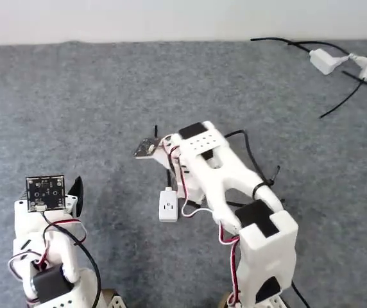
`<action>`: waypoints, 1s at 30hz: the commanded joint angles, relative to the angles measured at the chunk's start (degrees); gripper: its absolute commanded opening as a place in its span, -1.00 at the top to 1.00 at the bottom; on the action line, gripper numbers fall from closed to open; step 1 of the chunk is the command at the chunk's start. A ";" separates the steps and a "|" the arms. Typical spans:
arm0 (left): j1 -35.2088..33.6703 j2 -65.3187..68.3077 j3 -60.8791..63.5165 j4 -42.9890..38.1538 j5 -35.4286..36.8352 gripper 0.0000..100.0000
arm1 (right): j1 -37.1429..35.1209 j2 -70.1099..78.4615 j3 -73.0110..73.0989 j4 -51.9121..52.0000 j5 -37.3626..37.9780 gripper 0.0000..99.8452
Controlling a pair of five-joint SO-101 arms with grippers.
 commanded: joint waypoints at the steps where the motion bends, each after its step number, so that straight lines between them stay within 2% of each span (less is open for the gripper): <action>1: -0.35 -0.70 -0.48 -0.53 -0.53 0.37 | 2.51 1.89 0.44 -1.45 1.41 0.64; 10: -0.26 -0.70 -0.04 -0.62 -0.53 0.37 | 2.51 2.15 2.02 -3.21 1.41 0.66; 15: -0.26 -0.70 0.04 -0.62 -0.53 0.37 | 2.33 1.80 4.48 -5.41 1.14 0.98; 23: -0.18 -0.70 0.04 -0.70 -0.53 0.37 | 2.15 0.48 3.60 -3.82 1.05 0.98; 30: -0.18 -0.70 1.27 -2.73 -0.53 0.37 | 1.71 -9.19 -3.96 5.93 0.88 0.98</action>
